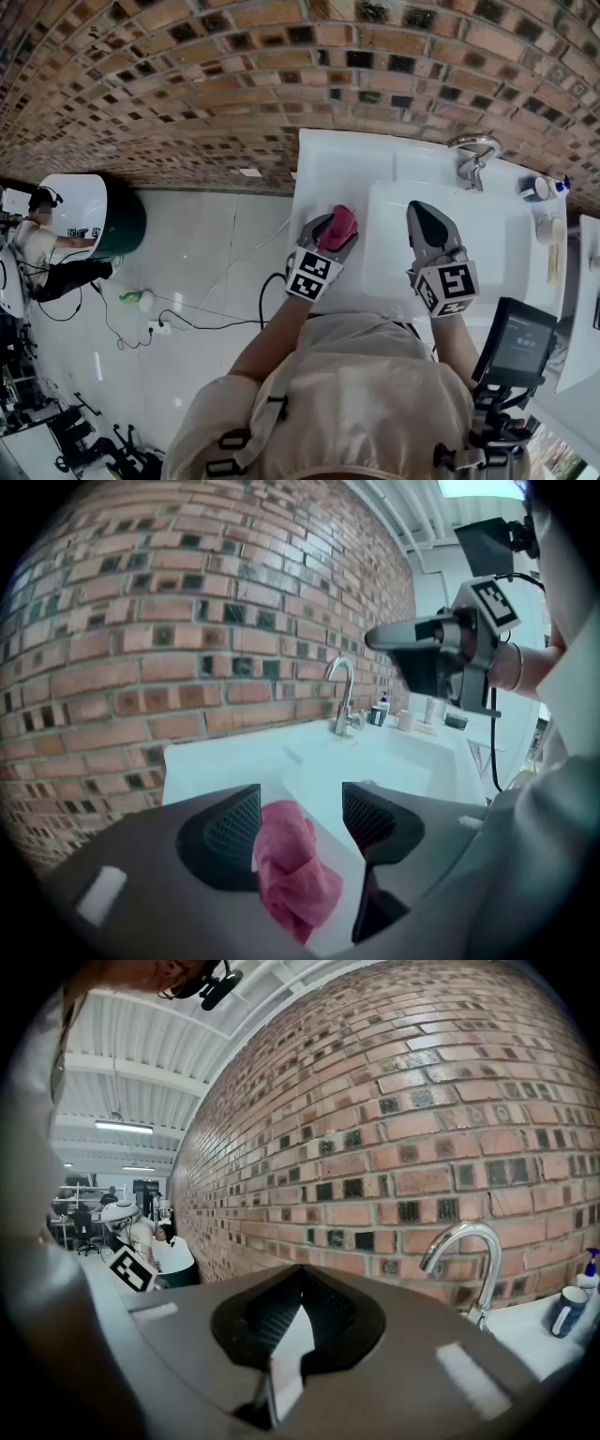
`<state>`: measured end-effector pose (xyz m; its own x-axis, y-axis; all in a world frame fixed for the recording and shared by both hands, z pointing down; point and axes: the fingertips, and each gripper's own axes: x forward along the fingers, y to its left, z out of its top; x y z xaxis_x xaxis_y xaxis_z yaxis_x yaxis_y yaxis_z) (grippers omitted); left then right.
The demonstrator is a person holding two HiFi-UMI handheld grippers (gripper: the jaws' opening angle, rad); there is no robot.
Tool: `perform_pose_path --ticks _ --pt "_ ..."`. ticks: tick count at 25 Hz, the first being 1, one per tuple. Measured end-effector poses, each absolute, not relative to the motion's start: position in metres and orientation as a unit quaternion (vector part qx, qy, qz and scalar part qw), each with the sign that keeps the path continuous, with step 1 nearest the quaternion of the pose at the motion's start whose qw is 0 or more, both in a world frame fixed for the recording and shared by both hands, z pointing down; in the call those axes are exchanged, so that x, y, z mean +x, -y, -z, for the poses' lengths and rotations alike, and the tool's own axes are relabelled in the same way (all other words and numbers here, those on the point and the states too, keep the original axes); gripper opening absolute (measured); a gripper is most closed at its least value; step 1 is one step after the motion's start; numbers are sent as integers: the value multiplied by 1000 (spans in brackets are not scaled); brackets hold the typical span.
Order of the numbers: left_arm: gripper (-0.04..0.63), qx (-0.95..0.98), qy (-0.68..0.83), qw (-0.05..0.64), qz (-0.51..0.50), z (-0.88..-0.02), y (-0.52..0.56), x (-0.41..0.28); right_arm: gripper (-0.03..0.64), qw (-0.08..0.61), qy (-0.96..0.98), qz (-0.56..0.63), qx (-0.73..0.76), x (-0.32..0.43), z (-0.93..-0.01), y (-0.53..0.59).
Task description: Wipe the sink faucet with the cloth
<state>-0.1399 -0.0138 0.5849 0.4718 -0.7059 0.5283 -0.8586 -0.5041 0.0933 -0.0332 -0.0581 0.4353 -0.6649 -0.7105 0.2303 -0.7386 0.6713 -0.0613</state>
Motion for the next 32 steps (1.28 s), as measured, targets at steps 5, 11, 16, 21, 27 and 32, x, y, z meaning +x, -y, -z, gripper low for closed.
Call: perform_pose_path --ticks 5,11,16,21,27,32 --pt "252 819 438 215 -302 -652 21 -145 -9 102 911 -72 394 -38 -439 72" --pt "250 800 438 241 -331 -683 27 -152 -9 105 906 -77 403 -29 -444 87" --pt "249 791 440 259 -338 -699 31 -154 -9 111 904 -84 404 -25 -451 93" --pt "233 790 448 266 -323 -702 33 -155 -9 114 904 -90 403 -23 -454 96" --pt "114 791 431 274 -336 -698 33 -150 -9 112 906 -86 399 -20 -448 92" --pt "112 810 460 252 -262 -633 58 -140 -9 103 906 -73 403 -9 -433 92"
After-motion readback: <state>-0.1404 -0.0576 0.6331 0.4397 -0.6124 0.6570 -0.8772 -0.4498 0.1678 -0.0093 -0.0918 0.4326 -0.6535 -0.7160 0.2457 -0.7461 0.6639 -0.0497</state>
